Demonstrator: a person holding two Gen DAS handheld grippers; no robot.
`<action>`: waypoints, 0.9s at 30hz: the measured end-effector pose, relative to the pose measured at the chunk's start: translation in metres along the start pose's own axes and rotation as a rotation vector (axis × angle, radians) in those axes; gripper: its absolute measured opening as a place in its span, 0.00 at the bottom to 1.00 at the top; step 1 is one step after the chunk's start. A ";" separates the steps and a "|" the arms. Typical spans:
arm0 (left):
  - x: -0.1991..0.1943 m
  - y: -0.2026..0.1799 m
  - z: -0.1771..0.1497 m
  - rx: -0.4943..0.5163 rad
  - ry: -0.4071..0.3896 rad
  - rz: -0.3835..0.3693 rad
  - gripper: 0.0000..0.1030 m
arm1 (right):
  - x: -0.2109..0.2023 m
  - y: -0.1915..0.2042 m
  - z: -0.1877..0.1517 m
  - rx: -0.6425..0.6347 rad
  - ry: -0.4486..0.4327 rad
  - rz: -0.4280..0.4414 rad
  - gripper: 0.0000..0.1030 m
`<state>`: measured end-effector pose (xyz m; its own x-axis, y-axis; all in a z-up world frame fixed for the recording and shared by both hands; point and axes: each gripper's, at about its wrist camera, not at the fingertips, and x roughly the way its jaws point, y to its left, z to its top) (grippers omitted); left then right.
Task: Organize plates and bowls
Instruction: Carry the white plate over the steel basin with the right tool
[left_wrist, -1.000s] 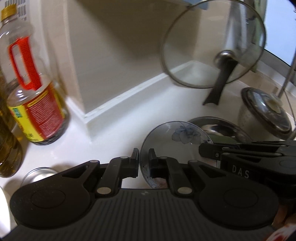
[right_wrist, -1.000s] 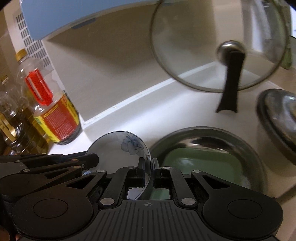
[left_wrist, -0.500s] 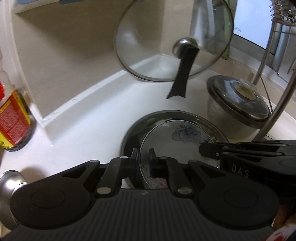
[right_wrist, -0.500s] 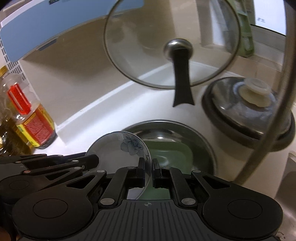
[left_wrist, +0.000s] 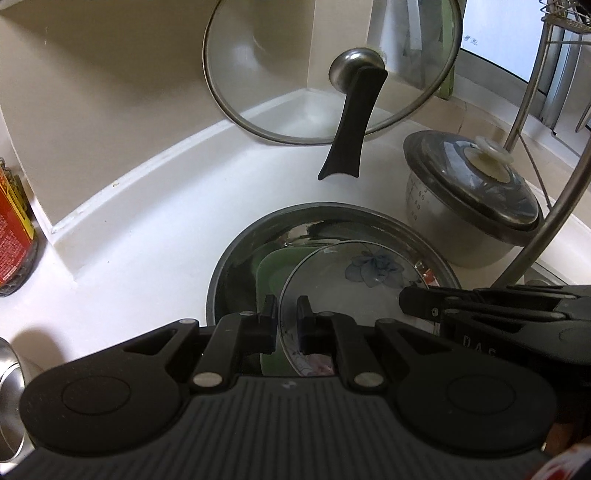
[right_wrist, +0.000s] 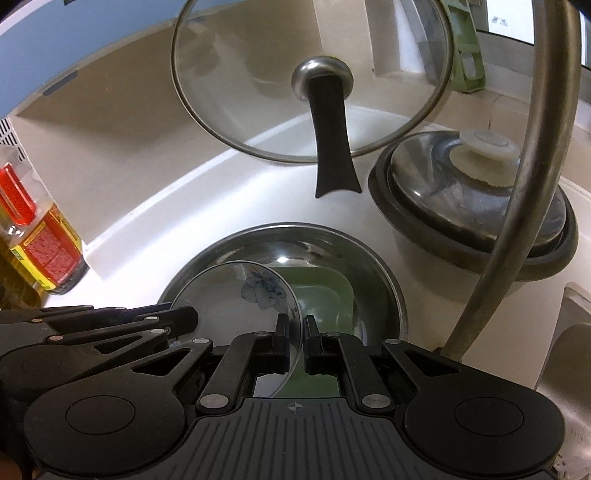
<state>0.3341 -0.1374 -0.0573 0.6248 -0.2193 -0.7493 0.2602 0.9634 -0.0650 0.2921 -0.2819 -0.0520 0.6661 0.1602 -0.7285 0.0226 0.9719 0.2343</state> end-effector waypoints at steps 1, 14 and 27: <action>0.002 0.000 0.000 0.000 0.003 -0.001 0.09 | 0.002 -0.001 0.000 0.002 0.003 -0.003 0.07; 0.023 -0.002 -0.001 0.007 0.040 -0.013 0.10 | 0.021 -0.007 -0.001 0.027 0.028 -0.040 0.07; 0.036 -0.003 0.000 0.004 0.070 -0.020 0.10 | 0.032 -0.011 -0.005 0.031 -0.002 -0.057 0.07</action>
<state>0.3559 -0.1482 -0.0845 0.5662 -0.2271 -0.7924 0.2749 0.9583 -0.0782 0.3091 -0.2867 -0.0808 0.6642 0.1040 -0.7403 0.0839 0.9737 0.2120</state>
